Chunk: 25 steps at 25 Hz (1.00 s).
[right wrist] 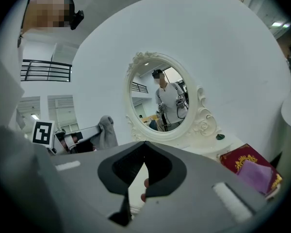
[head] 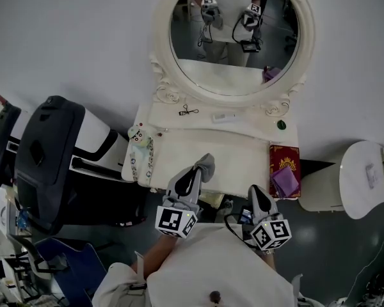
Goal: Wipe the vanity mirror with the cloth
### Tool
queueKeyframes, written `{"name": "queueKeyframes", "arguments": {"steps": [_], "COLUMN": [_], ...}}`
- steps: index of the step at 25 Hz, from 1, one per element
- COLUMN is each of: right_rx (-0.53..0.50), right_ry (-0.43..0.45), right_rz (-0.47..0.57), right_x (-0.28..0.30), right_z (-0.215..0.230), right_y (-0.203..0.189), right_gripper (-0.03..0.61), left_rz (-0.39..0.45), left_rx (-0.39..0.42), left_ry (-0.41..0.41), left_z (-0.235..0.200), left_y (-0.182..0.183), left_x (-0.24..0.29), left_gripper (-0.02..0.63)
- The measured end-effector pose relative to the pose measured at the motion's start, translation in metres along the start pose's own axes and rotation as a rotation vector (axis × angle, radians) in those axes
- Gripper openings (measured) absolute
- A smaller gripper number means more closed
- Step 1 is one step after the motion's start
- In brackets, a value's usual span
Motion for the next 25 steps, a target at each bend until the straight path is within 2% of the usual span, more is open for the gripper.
{"name": "queueKeyframes", "arguments": {"steps": [7, 11, 14, 17, 21, 25], "right_rx": [-0.082, -0.1, -0.123, -0.123, -0.084, -0.017], "right_ry": [0.126, 0.179, 0.197, 0.18, 0.117, 0.044], "right_rz": [-0.016, -0.056, -0.083, -0.08, -0.036, 0.007], "right_x": [0.057, 0.072, 0.076, 0.073, 0.068, 0.058], "right_z": [0.055, 0.087, 0.109, 0.125, 0.138, 0.143], "right_y": [0.055, 0.066, 0.07, 0.077, 0.083, 0.082], "right_gripper": [0.008, 0.008, 0.008, 0.008, 0.008, 0.008], "left_rz": [0.052, 0.069, 0.09, 0.114, 0.126, 0.155], "left_rx": [0.047, 0.092, 0.125, 0.15, 0.205, 0.269], "left_ry": [0.125, 0.135, 0.109, 0.038, -0.064, -0.089], "left_z": [-0.004, 0.003, 0.01, 0.019, 0.03, 0.039], "left_y": [0.031, 0.055, 0.082, 0.118, 0.173, 0.23], "left_x": [0.071, 0.115, 0.155, 0.192, 0.241, 0.284], "left_gripper": [0.02, 0.021, 0.02, 0.021, 0.021, 0.021]}}
Point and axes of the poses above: the fingertips, and each gripper's own axes: x forward along the fingers, z to its right, y out of its top, the point moved 7 cm from there along -x, backward along the fingers, and after that the axes turned 8 degrees about -z, right-handed, at the moved point
